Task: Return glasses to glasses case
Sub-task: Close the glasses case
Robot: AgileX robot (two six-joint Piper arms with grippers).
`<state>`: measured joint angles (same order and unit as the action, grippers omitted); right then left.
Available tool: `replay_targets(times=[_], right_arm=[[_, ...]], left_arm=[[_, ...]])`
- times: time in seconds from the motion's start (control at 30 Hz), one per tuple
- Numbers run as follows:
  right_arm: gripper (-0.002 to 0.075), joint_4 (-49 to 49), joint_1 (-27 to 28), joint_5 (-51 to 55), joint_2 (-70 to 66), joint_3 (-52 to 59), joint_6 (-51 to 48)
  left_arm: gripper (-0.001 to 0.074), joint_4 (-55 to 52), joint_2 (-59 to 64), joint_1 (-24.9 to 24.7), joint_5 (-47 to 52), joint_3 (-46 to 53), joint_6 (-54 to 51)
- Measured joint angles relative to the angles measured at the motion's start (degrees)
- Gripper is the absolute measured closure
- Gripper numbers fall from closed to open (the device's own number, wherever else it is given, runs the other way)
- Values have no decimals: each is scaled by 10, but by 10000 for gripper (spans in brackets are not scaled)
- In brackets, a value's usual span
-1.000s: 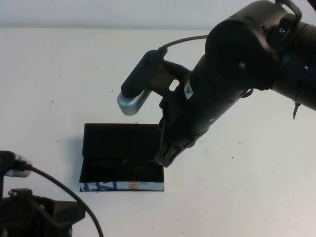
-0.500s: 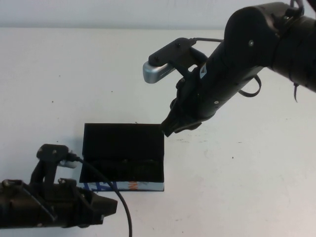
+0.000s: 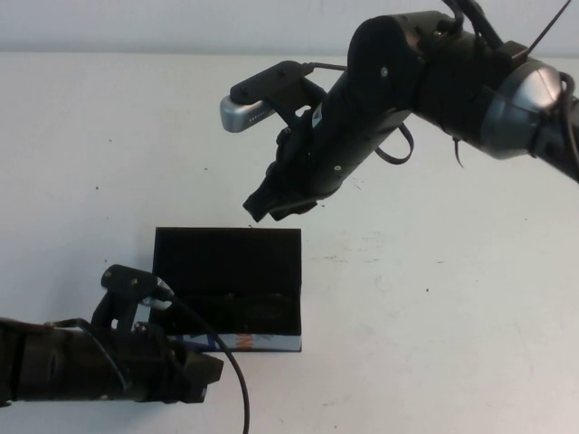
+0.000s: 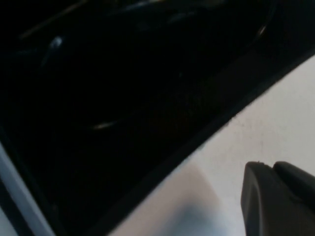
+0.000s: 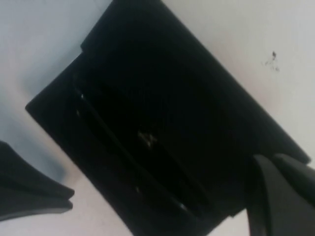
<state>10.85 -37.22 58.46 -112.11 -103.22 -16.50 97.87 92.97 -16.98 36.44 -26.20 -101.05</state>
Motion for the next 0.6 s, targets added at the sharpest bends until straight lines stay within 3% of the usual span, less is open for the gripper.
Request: replay_targets(times=[0.6], right_arm=[[737,3,0,23,-181,-192,0]], left_arm=[[736,2,4,0,-43,-22,-57]])
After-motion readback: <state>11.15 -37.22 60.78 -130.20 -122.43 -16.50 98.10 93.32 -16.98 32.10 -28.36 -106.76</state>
